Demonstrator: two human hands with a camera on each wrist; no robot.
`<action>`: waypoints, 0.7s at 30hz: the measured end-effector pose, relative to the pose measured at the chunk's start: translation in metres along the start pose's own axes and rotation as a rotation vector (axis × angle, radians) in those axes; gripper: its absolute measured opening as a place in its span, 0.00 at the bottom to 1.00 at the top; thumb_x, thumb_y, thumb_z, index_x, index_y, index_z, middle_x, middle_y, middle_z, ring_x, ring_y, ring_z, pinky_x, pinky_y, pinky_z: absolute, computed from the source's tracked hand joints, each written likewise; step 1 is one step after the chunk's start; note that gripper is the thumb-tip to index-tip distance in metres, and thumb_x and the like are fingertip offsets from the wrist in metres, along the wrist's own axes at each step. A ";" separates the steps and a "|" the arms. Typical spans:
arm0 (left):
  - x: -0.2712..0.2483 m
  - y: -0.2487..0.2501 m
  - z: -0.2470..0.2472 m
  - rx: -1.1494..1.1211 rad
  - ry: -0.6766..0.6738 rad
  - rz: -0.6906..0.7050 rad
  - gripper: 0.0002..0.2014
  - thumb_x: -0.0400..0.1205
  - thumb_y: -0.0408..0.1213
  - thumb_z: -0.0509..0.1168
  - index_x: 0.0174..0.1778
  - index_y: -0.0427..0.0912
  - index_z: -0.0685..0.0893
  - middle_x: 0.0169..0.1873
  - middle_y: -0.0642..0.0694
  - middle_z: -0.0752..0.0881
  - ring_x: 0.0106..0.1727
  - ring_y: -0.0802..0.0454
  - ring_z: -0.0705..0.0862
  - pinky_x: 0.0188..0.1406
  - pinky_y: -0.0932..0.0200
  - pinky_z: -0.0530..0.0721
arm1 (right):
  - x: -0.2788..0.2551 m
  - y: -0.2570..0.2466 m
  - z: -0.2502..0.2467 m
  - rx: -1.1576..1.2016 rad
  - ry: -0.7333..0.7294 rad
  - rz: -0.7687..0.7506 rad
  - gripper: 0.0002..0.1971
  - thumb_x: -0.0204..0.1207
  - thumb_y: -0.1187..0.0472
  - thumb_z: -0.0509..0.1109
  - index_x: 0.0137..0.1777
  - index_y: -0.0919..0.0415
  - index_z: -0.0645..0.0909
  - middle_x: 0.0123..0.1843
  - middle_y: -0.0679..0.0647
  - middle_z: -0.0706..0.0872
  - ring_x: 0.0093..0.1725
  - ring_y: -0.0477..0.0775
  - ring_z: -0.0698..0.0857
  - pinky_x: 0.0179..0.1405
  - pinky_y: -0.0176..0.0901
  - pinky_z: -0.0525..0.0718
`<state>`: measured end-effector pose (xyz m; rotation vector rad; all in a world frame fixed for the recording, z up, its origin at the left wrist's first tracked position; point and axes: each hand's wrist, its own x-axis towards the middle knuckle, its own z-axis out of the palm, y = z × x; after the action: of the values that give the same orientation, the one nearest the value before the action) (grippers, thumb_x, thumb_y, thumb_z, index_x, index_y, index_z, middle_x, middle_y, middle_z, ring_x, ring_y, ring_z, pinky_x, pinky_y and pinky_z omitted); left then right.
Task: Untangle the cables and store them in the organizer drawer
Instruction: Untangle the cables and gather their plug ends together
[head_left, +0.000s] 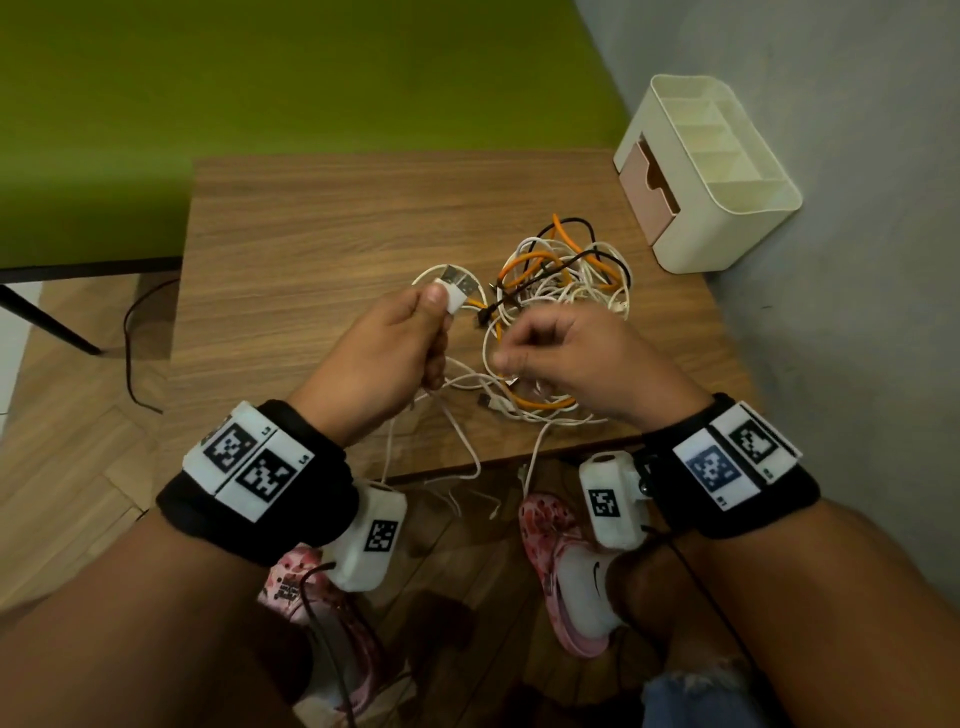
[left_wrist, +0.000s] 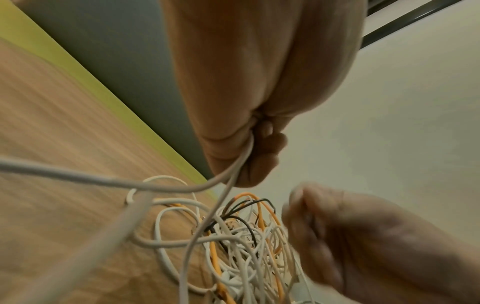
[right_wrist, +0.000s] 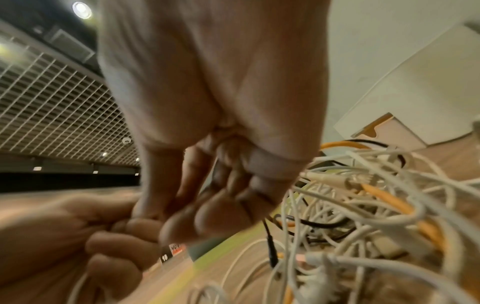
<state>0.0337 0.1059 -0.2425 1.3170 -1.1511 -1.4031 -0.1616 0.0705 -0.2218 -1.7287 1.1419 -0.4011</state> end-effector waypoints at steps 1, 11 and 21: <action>0.000 -0.001 -0.002 0.002 0.005 0.000 0.18 0.89 0.50 0.51 0.37 0.44 0.72 0.22 0.56 0.71 0.23 0.56 0.69 0.30 0.54 0.71 | -0.001 0.003 0.001 -0.131 -0.127 0.067 0.04 0.75 0.53 0.77 0.46 0.51 0.88 0.40 0.45 0.90 0.38 0.43 0.88 0.42 0.44 0.87; -0.003 0.007 -0.001 0.040 -0.031 -0.022 0.17 0.91 0.42 0.49 0.41 0.40 0.76 0.21 0.57 0.68 0.23 0.59 0.66 0.29 0.56 0.72 | 0.002 0.023 0.014 -0.334 -0.101 0.136 0.18 0.75 0.63 0.77 0.64 0.49 0.86 0.55 0.41 0.89 0.48 0.31 0.82 0.46 0.16 0.73; 0.001 0.003 -0.006 0.084 -0.025 0.011 0.14 0.84 0.47 0.54 0.37 0.43 0.75 0.24 0.55 0.69 0.23 0.58 0.68 0.32 0.53 0.74 | 0.003 0.035 0.001 -0.527 -0.002 0.213 0.06 0.71 0.60 0.80 0.45 0.50 0.88 0.42 0.43 0.87 0.45 0.46 0.86 0.49 0.46 0.86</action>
<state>0.0395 0.1044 -0.2394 1.3533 -1.2442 -1.3792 -0.1771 0.0658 -0.2531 -2.0187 1.5064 0.0430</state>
